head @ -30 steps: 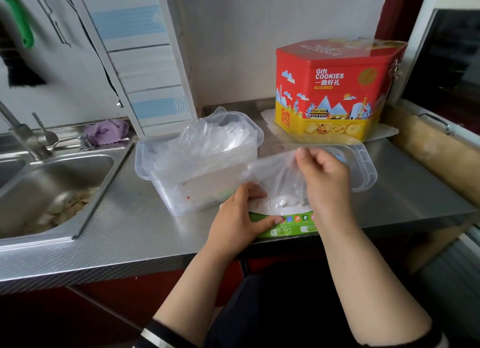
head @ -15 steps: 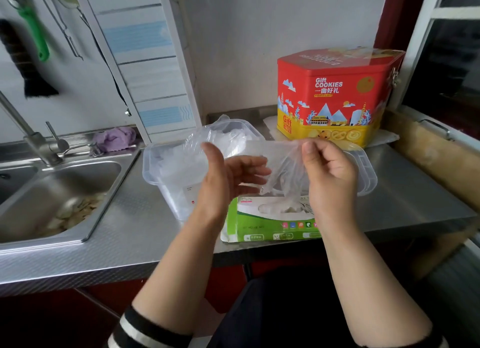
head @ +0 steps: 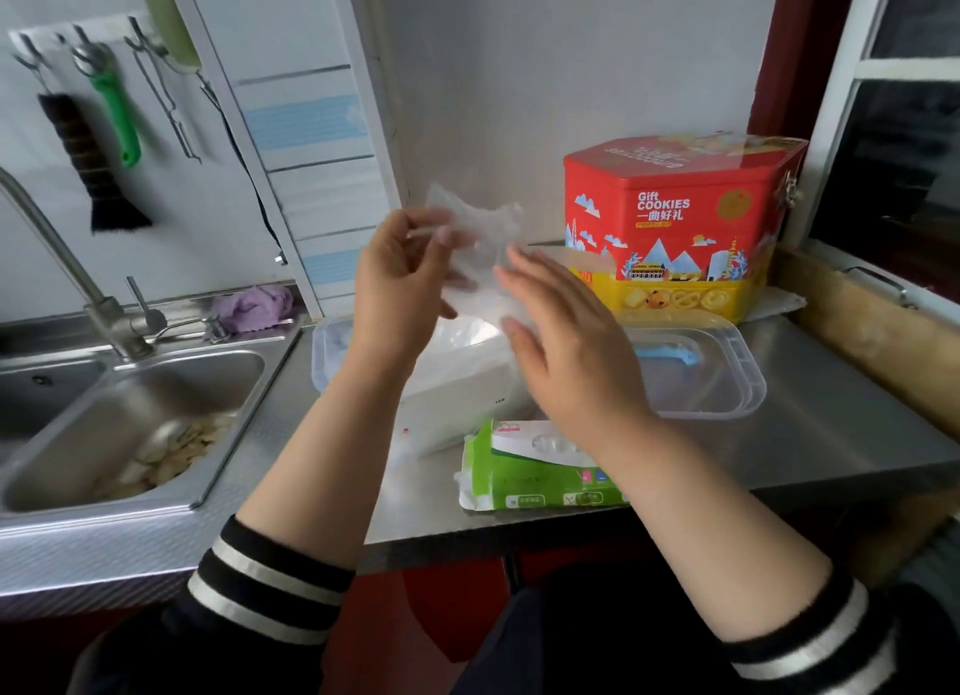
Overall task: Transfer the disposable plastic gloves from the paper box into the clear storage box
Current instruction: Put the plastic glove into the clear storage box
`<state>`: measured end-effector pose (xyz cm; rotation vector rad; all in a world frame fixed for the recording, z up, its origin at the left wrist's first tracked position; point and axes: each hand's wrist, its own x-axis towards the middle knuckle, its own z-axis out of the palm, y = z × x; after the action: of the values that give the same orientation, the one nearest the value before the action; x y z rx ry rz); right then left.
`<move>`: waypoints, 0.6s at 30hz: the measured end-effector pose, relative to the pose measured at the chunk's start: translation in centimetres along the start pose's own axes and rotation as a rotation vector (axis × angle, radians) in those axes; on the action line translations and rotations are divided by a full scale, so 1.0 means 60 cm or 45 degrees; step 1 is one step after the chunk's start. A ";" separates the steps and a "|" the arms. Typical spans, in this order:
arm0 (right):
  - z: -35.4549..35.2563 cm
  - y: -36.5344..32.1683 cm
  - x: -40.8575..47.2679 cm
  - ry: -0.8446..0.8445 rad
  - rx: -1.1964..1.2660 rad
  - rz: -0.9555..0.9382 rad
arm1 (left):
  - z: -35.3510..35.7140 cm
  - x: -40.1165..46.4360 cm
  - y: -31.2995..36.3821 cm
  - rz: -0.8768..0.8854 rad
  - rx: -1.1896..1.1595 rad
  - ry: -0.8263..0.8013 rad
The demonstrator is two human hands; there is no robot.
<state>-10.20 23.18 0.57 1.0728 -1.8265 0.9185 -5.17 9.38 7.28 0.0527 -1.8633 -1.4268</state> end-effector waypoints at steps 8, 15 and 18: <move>0.078 -0.014 0.072 -1.133 -0.289 0.045 | -0.084 0.042 -0.088 -0.141 0.805 0.113; 0.120 -0.009 0.148 -1.775 -0.092 0.314 | -0.109 0.068 -0.127 -0.274 1.631 -0.350; 0.139 -0.007 0.162 -1.976 -0.089 0.338 | -0.110 0.069 -0.131 -0.263 1.961 -0.686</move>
<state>-15.16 12.64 5.95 1.7123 -3.2190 -0.0544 -7.33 -0.75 3.44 0.6578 -3.0176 0.2490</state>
